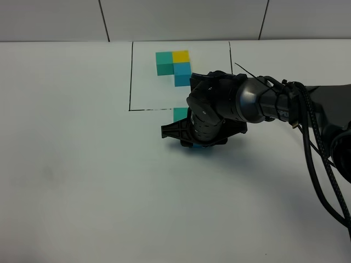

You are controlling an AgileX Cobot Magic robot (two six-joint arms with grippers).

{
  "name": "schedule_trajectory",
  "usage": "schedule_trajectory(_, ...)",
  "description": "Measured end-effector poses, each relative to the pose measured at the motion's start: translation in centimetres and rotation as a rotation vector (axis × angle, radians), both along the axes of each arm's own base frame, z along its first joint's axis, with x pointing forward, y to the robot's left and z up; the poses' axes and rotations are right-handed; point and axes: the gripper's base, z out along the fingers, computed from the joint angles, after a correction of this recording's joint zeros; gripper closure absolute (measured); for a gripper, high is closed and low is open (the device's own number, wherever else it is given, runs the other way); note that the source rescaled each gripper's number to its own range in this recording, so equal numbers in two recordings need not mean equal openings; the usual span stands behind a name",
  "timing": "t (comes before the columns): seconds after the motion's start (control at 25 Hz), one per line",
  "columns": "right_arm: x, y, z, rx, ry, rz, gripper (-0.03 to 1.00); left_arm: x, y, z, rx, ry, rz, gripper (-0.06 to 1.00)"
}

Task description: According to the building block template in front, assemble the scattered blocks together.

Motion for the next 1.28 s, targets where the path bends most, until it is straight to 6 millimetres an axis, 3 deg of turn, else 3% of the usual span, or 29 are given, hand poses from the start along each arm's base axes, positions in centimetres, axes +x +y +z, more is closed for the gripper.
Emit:
schedule_trajectory(0.52,0.0,0.0,0.0,0.001,0.000,0.000,0.94,0.0,0.0,0.0,0.000,0.000,0.000,0.23)
schedule_trajectory(0.56,0.0,0.0,0.0,0.001,0.000,0.000,0.91,0.0,0.0,0.0,0.000,0.000,0.000,0.23)
schedule_trajectory(0.64,0.0,0.0,0.0,0.002,-0.005,0.005,0.75,0.0,0.0,0.0,0.000,0.000,0.000,0.23)
schedule_trajectory(0.8,0.1,-0.1,0.3,-0.004,-0.009,0.019,0.20,0.0,0.0,0.0,0.000,0.000,0.000,0.23)
schedule_trajectory(0.88,-0.1,-0.4,0.6,-0.020,0.003,0.022,0.05,0.0,0.0,0.0,0.000,0.000,0.000,0.23)
schedule_trajectory(1.08,-0.4,-1.5,4.1,-0.052,-0.005,0.054,-0.02,0.0,0.0,0.0,0.000,0.000,0.000,0.23)
schedule_trajectory(1.28,-0.5,-4.6,8.3,-0.064,-0.023,0.077,-0.03,0.0,0.0,0.0,0.000,0.000,0.000,0.23)
